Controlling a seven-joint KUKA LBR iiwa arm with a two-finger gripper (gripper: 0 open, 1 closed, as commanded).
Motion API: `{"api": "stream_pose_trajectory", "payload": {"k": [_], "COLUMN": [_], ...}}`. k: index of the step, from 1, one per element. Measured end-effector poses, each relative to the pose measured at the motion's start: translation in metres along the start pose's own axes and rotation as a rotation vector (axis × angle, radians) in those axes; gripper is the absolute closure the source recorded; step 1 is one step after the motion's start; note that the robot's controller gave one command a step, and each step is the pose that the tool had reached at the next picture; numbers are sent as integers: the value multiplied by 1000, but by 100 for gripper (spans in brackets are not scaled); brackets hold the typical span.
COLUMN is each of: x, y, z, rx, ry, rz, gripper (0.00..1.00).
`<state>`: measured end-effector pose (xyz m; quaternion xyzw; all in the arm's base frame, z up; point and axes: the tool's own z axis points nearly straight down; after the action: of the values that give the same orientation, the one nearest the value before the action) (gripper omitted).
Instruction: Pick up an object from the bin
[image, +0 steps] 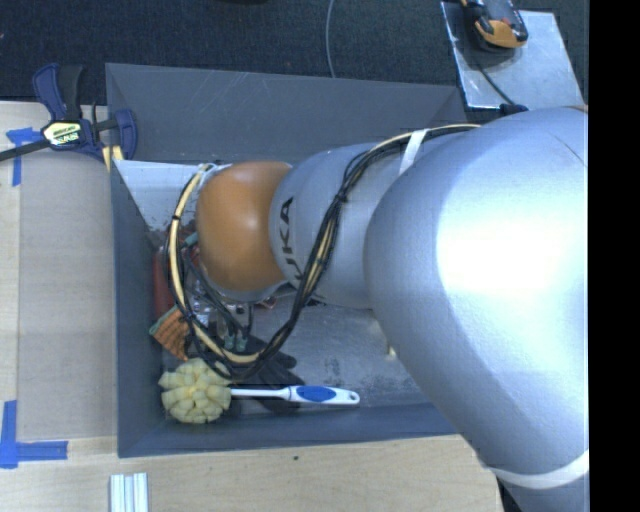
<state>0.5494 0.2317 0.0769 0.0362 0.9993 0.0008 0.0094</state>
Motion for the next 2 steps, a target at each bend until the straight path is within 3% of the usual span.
{"api": "stream_pose_trajectory", "payload": {"k": [2], "x": [-1], "y": [0], "z": [-27], "rx": [-1], "ry": [-3], "rz": [1], "gripper": [100]}}
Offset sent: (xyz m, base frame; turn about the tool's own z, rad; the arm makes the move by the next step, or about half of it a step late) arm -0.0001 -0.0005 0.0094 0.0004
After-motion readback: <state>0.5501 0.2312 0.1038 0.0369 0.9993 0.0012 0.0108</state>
